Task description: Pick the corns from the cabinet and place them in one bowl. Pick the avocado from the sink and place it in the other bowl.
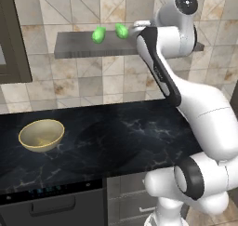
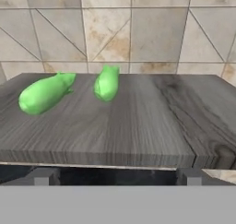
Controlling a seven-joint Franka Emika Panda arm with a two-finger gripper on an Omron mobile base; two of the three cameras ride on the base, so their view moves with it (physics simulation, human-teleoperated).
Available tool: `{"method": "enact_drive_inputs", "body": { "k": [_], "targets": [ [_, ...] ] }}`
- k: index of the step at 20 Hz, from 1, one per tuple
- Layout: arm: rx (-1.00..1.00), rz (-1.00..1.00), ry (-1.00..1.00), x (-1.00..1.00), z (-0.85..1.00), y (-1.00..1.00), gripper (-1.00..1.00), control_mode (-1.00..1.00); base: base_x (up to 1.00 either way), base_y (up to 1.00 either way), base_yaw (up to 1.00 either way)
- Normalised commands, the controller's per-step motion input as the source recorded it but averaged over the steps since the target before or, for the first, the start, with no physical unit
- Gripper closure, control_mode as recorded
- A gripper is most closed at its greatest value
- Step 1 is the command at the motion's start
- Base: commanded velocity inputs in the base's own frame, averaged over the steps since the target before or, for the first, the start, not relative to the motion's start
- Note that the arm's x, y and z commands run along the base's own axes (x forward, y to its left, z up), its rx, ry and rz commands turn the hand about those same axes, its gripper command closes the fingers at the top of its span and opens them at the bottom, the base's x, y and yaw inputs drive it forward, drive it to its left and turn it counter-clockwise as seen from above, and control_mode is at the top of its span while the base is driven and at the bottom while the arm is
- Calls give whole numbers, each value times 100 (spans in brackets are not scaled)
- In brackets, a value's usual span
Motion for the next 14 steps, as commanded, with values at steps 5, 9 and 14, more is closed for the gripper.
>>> {"method": "enact_drive_inputs", "body": {
  "k": [5, 9, 14],
  "targets": [
    [0, 0, 0, 59, -3, 13, -100, -100, 0, 0, 0],
    [4, 0, 4, 58, 0, 11, -100, -100, 0, 0, 0],
    [1, -1, 8, 49, -13, 10, -100, -100, 0, 0, 0]
  ]
}}
